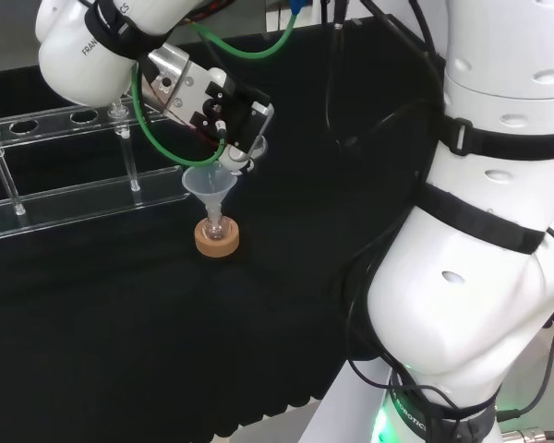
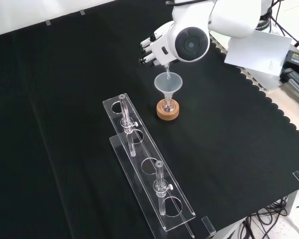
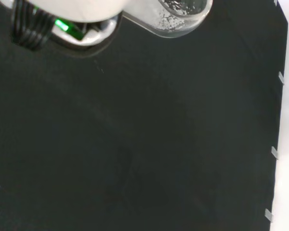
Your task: Pour all the NaCl from the weighing funnel into the round-bottom flask.
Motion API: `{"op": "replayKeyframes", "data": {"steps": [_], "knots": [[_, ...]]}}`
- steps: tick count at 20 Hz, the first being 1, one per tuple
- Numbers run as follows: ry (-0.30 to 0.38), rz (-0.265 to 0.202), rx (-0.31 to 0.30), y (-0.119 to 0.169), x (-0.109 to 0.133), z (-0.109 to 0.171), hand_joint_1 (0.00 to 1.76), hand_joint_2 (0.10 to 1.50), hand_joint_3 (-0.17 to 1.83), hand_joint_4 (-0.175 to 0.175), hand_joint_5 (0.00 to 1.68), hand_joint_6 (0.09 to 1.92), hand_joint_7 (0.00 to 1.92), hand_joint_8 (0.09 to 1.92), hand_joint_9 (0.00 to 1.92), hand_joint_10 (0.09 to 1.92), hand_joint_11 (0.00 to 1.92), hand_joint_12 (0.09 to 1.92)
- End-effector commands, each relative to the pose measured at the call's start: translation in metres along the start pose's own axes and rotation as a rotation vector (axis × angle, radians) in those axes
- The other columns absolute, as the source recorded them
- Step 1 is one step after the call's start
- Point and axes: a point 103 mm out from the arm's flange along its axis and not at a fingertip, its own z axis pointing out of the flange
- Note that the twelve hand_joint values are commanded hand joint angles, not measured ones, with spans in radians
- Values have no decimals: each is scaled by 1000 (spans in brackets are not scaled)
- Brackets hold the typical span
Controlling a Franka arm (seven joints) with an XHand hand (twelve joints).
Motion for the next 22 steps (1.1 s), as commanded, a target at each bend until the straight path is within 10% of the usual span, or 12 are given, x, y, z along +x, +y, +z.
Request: {"op": "replayKeyframes", "data": {"steps": [1,22], "knots": [[-26,6,6,0,0,-1,1126,651,649,175,1287,646,420,714,864,400,819,1030],[-93,21,43,2,2,-8,1126,649,654,175,1285,652,407,714,859,394,850,1019]]}}
